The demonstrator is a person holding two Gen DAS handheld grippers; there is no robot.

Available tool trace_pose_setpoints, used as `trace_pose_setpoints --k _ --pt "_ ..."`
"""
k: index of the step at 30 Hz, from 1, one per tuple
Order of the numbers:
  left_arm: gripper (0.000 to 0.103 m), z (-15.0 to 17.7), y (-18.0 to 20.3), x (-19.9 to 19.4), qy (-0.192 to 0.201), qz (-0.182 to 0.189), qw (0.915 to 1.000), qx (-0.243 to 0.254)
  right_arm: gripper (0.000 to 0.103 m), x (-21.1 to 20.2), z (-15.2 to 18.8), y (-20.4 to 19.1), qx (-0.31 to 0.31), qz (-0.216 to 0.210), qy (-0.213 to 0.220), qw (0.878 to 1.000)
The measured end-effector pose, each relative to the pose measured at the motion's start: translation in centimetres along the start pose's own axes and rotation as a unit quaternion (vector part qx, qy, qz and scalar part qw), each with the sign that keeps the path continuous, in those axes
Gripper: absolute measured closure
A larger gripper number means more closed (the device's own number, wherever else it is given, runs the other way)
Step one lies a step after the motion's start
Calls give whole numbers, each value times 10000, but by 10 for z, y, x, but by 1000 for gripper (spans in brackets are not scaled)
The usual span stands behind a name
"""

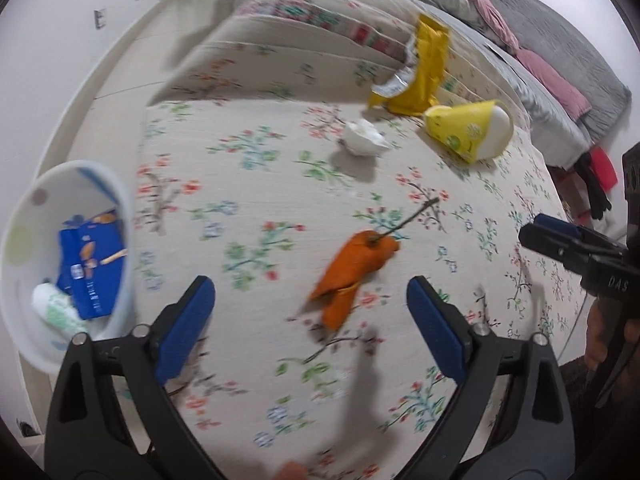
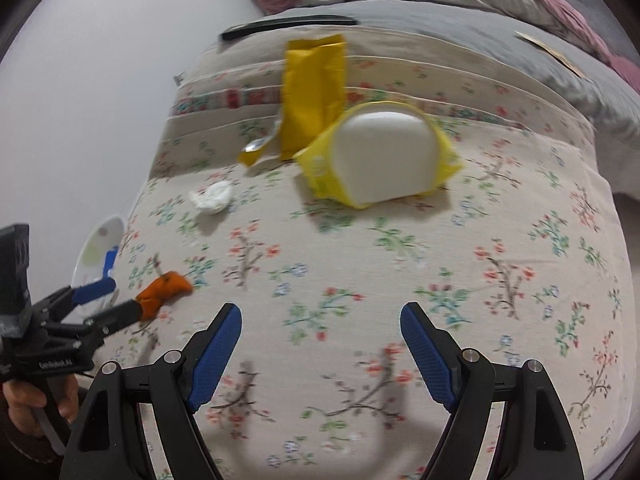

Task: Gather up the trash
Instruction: 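Grasp the orange carrot-shaped item with the left tool while the right tool grasps the yellow cup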

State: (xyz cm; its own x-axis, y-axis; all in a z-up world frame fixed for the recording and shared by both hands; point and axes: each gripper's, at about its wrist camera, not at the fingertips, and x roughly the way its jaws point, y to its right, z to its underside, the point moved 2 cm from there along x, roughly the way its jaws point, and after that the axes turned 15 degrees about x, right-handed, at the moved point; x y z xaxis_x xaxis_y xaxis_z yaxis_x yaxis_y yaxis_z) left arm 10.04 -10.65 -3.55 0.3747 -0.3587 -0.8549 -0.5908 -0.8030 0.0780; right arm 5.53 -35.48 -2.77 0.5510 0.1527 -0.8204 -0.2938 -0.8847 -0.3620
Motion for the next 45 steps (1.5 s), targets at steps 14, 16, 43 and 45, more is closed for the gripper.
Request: trace_pose_setpoints --k 14,16,43,45 --pt "76 -22 27 19 -48 -49 9982 598 20 11 -38 34 754 22 -24 9971" --pt "77 -26 24 16 10 -27 9985 538 20 13 -47 32 815 -2 -13 9967" --pt "79 -47 -33 0 479 38 9961 -746 20 71 -116 17 2182 55 17 9759" --pt "79 -45 -36 -1 466 74 9956 -807 23 69 -113 20 2225 43 -24 9749"
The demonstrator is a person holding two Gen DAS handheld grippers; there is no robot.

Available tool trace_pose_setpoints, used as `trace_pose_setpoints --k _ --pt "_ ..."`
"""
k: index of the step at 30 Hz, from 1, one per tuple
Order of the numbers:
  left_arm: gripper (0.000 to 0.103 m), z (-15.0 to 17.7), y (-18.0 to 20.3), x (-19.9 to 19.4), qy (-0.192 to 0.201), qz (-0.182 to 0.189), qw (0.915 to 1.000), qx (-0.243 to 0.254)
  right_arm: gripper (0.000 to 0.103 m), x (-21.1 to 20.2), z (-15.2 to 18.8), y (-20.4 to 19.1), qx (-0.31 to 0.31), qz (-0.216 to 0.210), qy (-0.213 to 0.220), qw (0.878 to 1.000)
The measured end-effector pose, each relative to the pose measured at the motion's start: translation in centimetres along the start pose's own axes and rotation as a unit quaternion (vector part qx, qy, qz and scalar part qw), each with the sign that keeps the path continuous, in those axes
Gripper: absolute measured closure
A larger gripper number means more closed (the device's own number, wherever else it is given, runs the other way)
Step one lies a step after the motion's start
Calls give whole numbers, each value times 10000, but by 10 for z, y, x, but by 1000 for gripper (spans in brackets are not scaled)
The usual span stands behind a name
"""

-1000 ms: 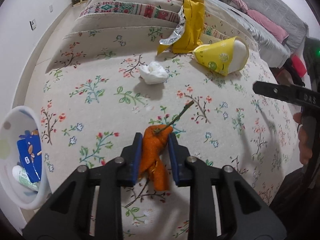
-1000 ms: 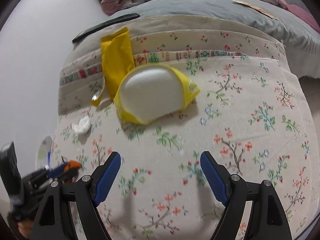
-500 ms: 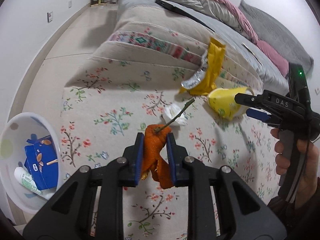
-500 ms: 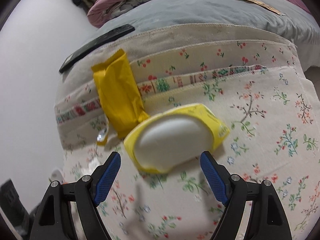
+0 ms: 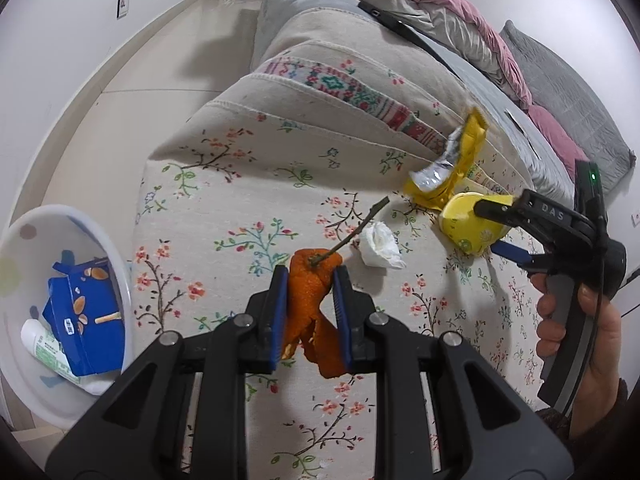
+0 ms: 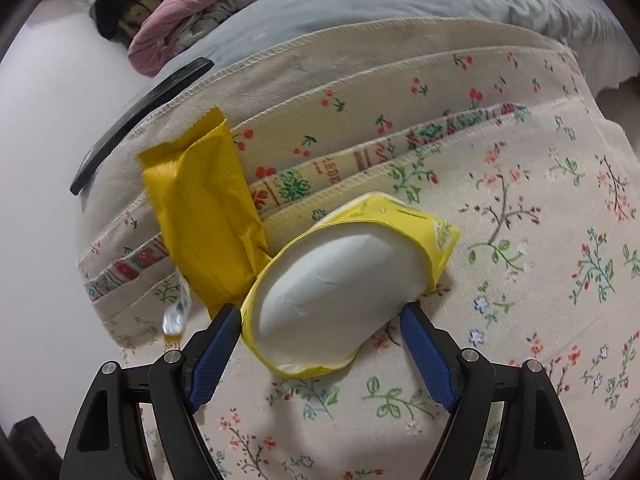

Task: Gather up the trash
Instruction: 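Grasp the orange carrot-shaped item with the left tool while the right tool grasps the yellow cup, then carry carrot and yellow cup to the wastebasket and open both tools to drop them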

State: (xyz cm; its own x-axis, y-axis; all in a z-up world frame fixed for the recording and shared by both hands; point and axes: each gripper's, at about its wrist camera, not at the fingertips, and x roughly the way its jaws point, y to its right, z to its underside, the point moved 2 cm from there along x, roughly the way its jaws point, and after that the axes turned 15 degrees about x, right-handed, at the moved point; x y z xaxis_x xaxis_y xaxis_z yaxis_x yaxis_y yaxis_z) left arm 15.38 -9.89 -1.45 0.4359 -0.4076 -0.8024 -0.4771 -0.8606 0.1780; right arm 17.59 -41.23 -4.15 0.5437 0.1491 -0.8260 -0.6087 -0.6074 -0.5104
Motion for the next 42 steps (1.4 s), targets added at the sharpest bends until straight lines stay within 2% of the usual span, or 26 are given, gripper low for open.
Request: trace_pose_setpoints --k 2,4,7,9,25,30,42 --pt "79 2 -1 -2 4 0 10000 -45 31 -4 2 3 -4 -28 3 10000" --pt "79 2 -3 -4 17 -11 10000 -50 47 -9 5 4 -57 -98 -11 9999" --pt "79 4 -3 -7 39 -39 10000 -45 64 -21 11 8 -209 -119 19 9997" --pt "79 5 -4 -8 51 -52 10000 -37 68 -26 14 10 -287 -131 36 9995" --pt "79 18 -15 -31 221 -236 9994 -82 70 -72 54 17 -850 -347 163 9956" --pt "79 25 -25 -43 302 -317 9989 -163 70 -79 71 9 -1040 -399 109 9937" --pt "79 42 -62 -63 408 -542 9966 -469 70 -76 117 -39 -1588 -615 -63 9854"
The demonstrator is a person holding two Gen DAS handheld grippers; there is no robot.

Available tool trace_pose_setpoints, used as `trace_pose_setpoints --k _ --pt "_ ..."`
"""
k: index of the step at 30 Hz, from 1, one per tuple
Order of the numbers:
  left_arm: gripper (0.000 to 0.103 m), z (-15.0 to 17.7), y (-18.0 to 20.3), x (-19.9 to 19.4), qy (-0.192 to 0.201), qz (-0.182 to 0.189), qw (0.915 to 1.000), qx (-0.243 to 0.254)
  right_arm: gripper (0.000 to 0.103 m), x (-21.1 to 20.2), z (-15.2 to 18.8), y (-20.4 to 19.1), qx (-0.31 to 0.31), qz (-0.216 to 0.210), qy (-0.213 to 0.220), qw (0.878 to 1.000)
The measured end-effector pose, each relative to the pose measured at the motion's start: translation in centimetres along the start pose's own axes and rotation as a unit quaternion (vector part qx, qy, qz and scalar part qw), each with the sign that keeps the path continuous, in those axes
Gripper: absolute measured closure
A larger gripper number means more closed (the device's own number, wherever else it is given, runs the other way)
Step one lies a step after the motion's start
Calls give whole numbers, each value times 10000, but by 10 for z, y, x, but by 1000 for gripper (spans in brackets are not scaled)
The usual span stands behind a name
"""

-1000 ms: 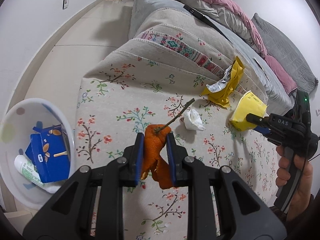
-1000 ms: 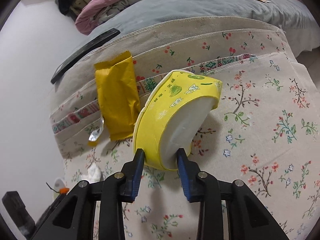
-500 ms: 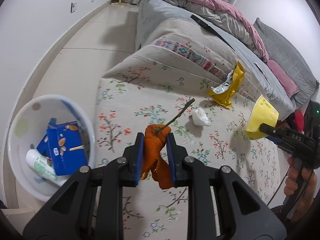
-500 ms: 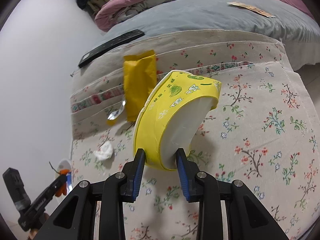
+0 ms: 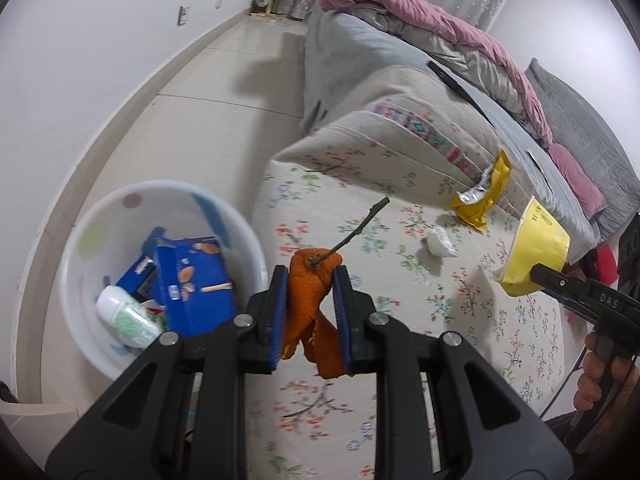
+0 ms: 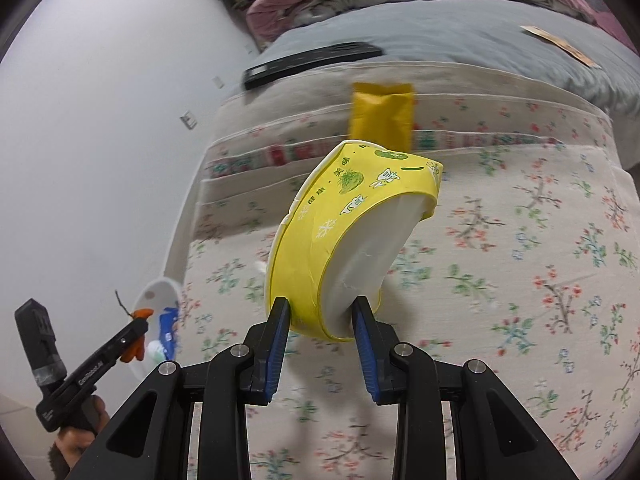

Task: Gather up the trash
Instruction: 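Carry carrot and yellow cup to the wastebasket and open both tools to drop them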

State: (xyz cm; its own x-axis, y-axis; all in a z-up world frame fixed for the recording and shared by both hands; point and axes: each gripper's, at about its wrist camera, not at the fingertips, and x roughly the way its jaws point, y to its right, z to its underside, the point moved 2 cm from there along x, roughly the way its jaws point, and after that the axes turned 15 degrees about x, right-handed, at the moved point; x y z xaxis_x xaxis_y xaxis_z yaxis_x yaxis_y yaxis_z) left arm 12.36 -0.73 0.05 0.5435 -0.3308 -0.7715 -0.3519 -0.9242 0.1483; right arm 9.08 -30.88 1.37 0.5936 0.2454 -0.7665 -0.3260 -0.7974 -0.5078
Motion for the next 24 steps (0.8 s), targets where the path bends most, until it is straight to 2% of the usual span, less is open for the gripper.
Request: trace_pose_setpoints --k 12,20,22,23,24 --pt "79 24 -68 -12 -4 -417 9975 -577 70 30 30 -69 -675 -233 -300 9970" --pt "78 34 -101 -20 124 -522 9954 -795 70 57 60 -116 -1177 -356 -546 9909" --pt "74 35 -106 -21 76 -586 9953 -763 70 64 66 -122 -1272 -366 -595 9894" --pt "67 36 -109 -22 74 -615 9952 -754 70 67 70 -125 -1310 -372 -625 9887" --pt "52 37 -111 -24 69 -677 9948 -751 70 70 73 -129 -1344 -374 -655 9880"
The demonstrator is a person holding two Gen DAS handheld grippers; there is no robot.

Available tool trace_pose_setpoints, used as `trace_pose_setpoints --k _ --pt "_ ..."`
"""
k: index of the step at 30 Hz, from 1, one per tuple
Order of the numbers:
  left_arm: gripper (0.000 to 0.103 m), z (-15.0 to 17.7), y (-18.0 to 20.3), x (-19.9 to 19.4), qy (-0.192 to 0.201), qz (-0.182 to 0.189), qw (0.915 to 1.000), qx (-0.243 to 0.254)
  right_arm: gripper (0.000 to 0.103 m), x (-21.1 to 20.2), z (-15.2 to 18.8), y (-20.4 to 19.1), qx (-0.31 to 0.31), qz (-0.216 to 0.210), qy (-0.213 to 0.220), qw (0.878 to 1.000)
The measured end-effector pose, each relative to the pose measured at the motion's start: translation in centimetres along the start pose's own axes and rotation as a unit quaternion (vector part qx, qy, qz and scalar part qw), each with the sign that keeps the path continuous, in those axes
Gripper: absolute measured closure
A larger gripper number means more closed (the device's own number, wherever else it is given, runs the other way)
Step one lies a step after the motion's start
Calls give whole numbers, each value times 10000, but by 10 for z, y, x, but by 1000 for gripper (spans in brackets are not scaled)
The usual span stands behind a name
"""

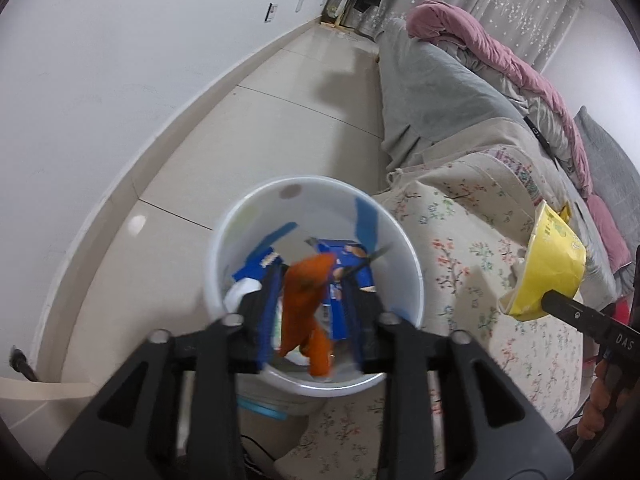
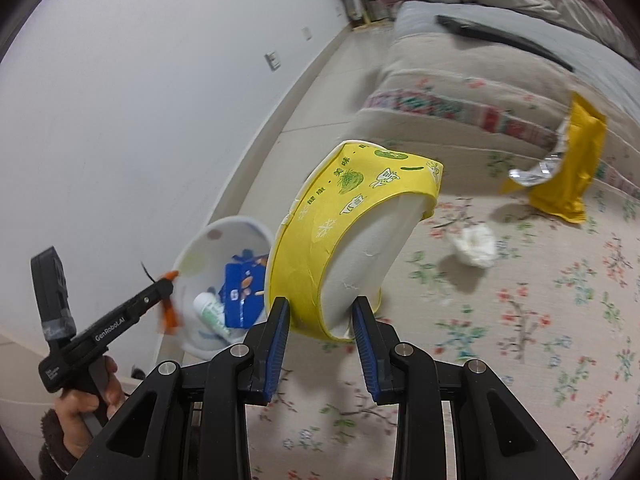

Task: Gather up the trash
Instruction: 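Carry carrot and yellow cup to the wastebasket and open both tools to drop them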

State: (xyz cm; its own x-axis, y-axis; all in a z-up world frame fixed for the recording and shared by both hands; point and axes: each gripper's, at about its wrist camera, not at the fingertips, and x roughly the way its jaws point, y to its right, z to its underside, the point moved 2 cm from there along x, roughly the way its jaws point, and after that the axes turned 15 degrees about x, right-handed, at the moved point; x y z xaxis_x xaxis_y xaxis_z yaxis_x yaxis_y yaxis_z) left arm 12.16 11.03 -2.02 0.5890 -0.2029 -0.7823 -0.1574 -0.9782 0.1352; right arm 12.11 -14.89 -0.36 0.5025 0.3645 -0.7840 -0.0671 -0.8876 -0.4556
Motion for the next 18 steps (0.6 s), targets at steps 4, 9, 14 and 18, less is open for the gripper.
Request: trace_pose_setpoints --k 4,9,14,18 --pt "26 3 -11 -5 -34 -307 9995 -12 70 18 7 -17 -190 -27 -165 9997" --pt "13 12 -29 -2 -444 -840 9954 -102 69 38 16 -41 -525 -88 -367 9979" --pt "6 21 -45 -7 -590 -1238 9905 -137 69 59 26 -67 -863 -134 -522 9948" --pt "6 28 -61 -14 -622 -1204 9902 -339 69 77 31 -82 -979 -137 -606 9933"
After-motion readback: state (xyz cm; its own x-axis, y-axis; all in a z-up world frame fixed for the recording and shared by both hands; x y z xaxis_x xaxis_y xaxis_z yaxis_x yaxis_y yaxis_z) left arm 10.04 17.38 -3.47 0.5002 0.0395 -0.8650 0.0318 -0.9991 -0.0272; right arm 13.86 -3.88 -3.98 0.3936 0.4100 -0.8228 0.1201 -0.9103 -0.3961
